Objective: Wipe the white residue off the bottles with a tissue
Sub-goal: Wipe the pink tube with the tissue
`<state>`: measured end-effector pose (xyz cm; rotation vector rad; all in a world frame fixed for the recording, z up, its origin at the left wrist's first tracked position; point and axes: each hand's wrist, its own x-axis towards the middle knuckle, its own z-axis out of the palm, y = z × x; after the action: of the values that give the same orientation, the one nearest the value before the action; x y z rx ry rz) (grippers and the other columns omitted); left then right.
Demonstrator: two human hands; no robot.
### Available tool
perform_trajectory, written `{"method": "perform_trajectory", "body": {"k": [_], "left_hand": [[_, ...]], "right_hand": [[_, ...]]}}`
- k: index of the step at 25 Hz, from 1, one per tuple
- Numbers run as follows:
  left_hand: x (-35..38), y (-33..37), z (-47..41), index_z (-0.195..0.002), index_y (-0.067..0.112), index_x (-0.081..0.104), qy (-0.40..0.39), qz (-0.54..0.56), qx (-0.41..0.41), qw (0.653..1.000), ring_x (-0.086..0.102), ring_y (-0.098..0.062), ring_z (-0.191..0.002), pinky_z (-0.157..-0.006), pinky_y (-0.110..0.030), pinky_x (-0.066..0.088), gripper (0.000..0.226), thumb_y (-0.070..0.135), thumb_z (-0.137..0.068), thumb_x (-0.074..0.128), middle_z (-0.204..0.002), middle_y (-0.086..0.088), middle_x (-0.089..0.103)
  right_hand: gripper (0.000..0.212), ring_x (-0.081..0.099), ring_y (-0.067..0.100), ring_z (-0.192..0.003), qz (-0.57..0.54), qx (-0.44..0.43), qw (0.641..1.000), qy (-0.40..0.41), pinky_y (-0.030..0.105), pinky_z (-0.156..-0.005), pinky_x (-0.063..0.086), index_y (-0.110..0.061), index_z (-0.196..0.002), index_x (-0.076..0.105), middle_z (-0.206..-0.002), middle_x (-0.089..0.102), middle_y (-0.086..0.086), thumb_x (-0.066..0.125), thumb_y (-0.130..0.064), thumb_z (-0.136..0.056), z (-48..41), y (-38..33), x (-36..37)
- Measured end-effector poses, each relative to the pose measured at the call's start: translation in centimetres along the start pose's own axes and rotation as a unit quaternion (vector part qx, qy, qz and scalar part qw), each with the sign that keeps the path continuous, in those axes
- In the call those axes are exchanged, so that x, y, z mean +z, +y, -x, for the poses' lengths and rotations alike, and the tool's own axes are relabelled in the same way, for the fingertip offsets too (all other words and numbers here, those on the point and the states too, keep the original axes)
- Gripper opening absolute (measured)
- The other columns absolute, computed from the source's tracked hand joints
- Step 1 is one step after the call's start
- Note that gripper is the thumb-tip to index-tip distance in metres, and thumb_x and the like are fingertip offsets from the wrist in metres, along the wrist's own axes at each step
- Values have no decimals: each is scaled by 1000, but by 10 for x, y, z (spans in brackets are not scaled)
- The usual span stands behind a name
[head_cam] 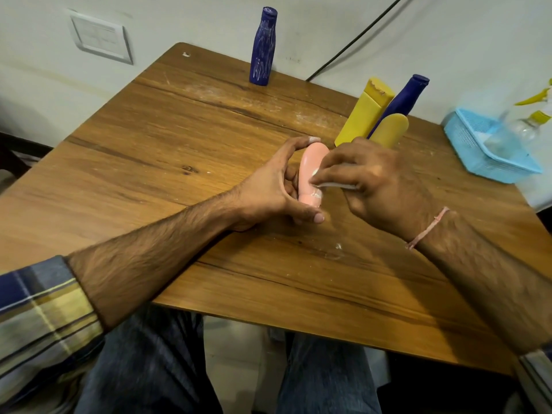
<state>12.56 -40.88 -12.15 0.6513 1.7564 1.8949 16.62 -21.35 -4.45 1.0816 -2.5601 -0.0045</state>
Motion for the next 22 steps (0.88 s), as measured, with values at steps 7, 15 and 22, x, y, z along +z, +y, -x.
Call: {"method": "perform_trajectory", "body": {"k": [7,15,22], "left_hand": [[0,1,1,-150,35,28,7,-4,-11,1000,64,-57,-87,-78,-76,52,121,4,-54,94,-109,-35,64],[1,4,4,-149,37,30,14,-15,-19,1000,66,-58,-92,-79,-76,51,120,6,-53,95,-112,-32,66],[0,2,2,-150,35,28,17,-6,-20,1000,63,-61,-96,-79,-75,52,120,6,-54,94,-110,-30,68]], "right_hand": [[32,68,30,-98,-14,37,999,21,48,-77,58,-12,-106,78,-106,74,9,73,6,-81,11,0,3],[25,70,26,-95,-34,51,997,56,42,-77,59,-8,-104,78,-103,75,9,65,1,-85,24,-12,10],[27,69,29,-91,-34,82,992,84,46,-74,58,-6,-103,78,-100,74,11,64,4,-82,27,-18,17]]}}
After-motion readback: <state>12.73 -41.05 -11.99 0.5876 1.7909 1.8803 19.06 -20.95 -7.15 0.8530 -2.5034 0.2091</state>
